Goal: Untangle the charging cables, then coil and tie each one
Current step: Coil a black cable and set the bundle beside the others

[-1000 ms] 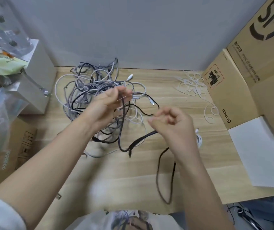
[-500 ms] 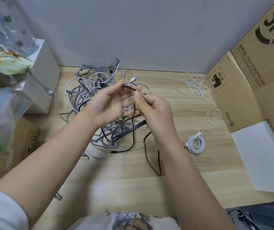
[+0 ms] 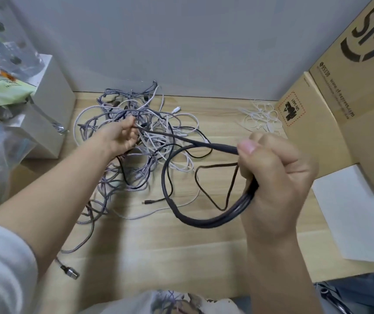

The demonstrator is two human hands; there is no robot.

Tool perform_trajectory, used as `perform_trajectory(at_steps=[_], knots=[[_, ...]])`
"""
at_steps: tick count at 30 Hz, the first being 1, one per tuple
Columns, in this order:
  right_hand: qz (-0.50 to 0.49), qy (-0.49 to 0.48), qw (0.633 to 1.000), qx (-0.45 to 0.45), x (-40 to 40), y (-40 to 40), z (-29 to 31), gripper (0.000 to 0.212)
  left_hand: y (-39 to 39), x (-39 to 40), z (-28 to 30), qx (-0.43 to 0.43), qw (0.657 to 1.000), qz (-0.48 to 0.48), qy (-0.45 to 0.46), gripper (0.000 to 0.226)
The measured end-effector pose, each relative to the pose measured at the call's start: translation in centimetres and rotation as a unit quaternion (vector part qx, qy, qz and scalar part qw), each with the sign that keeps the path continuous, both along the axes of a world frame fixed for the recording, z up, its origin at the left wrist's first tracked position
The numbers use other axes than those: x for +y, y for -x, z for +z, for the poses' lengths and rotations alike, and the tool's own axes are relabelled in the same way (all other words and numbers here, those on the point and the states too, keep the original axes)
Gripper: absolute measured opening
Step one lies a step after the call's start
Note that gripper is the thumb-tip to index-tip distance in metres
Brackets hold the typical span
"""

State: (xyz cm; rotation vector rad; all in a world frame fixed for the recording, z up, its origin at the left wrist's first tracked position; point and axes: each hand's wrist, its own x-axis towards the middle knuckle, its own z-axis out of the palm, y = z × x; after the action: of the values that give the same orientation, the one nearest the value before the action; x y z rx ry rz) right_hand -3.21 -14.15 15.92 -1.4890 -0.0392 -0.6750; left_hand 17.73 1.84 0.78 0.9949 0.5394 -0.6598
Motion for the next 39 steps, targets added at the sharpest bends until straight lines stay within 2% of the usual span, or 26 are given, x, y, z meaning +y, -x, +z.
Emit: perform_trajectory(at_steps=[3, 6, 9, 12, 14, 17, 18, 19, 23, 28, 31, 32, 34, 35, 36, 37, 38, 39], knots=[[-0.005, -0.017, 0.999, -0.033, 0.1, 1.0, 0.3, 0.037, -0.6, 0.2, 0.4, -0.005, 0.998, -0.049, -0.038, 0.018], [0.004, -0.044, 0.997, -0.055, -0.2, 1.2, 0.6, 0.029, -1.1, 1.0, 0.4, -0.005, 0.997, -0.034, -0.066, 0.02], [-0.02, -0.007, 0.999, -0.032, -0.6, 0.4, 0.2, 0.038, -1.2, 1.6, 0.0, 0.007, 0.994, -0.038, -0.1, 0.021], [-0.031, 0.012, 0.999, 0.011, -1.1, -0.6, -1.1, 0.041, -1.3, 1.4, 0.3, -0.02, 0.979, -0.129, -0.155, 0.033], [-0.028, 0.029, 0.998, 0.042, -1.0, -1.3, -2.0, 0.045, -1.1, 1.2, 1.3, -0.048, 0.949, -0.222, -0.217, 0.033], [-0.022, 0.033, 0.995, 0.087, -0.6, -2.0, -3.0, 0.049, -0.7, 0.9, 3.9, -0.122, 0.853, -0.361, -0.356, 0.026], [-0.023, 0.031, 0.994, 0.1, -0.6, -2.1, -3.2, 0.048, -0.7, 0.8, 4.9, -0.157, 0.832, -0.37, -0.381, 0.022], [-0.025, 0.031, 0.993, 0.11, -0.5, -2.2, -3.5, 0.048, -0.8, 0.8, 5.9, -0.196, 0.827, -0.357, -0.386, 0.018], [-0.043, 0.049, 0.988, 0.142, -0.6, -2.4, -4.2, 0.044, -0.4, 0.6, 10.9, -0.295, 0.874, -0.28, -0.267, 0.014], [-0.049, 0.085, 0.97, 0.221, -2.6, -2.3, -5.9, 0.042, 3.9, -1.4, 13.3, -0.326, 0.861, -0.348, -0.18, 0.024], [0.056, 0.071, 0.956, 0.278, -3.6, -1.3, -7.3, 0.033, 7.1, -3.1, 13.0, -0.329, 0.868, -0.341, -0.148, 0.019], [0.113, 0.078, 0.94, 0.313, -3.7, -0.9, -7.7, 0.028, 8.1, -3.5, 12.8, -0.325, 0.875, -0.331, -0.137, 0.018], [0.207, 0.155, 0.878, 0.403, -4.0, 0.2, -8.7, 0.016, 10.0, -4.1, 12.5, -0.316, 0.884, -0.324, -0.116, 0.014], [0.216, 0.237, 0.837, 0.443, -4.2, 0.8, -9.3, 0.008, 10.8, -4.3, 12.3, -0.312, 0.886, -0.325, -0.109, 0.013], [0.201, 0.325, 0.799, 0.464, -4.3, 1.2, -10.0, 0.009, 11.5, -4.2, 11.9, -0.306, 0.888, -0.325, -0.108, 0.012], [0.174, 0.39, 0.77, 0.474, -4.4, 1.7, -10.5, 0.018, 12.2, -4.3, 11.6, -0.299, 0.89, -0.325, -0.111, 0.012], [0.136, 0.41, 0.77, 0.469, -4.3, 2.0, -10.8, 0.027, 12.8, -4.2, 11.3, -0.291, 0.894, -0.322, -0.113, 0.011], [0.098, 0.389, 0.8, 0.447, -4.1, 2.1, -10.7, 0.034, 13.4, -4.2, 11.0, -0.282, 0.897, -0.321, -0.112, 0.011]])
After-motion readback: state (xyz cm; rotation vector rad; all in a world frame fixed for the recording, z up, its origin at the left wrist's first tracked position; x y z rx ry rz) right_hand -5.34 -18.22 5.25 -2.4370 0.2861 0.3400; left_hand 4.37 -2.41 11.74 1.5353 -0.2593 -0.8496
